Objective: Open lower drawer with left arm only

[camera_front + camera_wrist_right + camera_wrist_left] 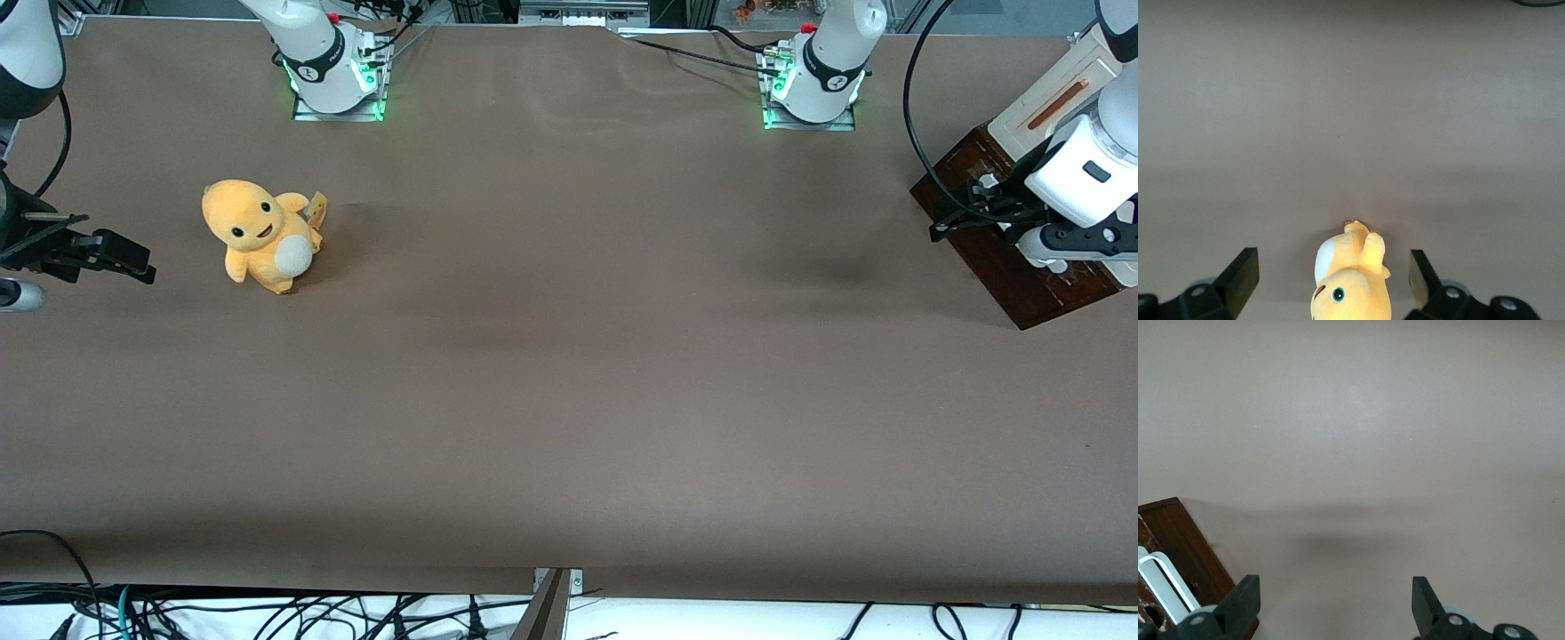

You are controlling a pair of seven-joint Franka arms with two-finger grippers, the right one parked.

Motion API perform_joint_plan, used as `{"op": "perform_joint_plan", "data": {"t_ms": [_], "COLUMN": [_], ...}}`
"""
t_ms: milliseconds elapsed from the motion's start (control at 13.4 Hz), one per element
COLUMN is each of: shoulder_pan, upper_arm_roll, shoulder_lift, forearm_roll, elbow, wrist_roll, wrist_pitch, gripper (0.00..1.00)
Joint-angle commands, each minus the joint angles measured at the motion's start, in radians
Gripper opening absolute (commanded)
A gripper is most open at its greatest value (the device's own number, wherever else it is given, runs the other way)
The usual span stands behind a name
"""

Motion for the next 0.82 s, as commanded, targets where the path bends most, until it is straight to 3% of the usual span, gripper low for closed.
{"op": "perform_joint_plan", "data": {"t_ms": [0,745], "shoulder_pan": [-0.010,-0.010], "upper_arm_roll": [0.003,0.001], "shoulder_lift": [0.019,0.020], "forearm_roll": [0.016,0.017], "elbow": [0.039,0.037], "wrist_roll": [0.013,0.004], "wrist_pitch": [-0.025,-0.027], "gripper": [1.00,1.00]}}
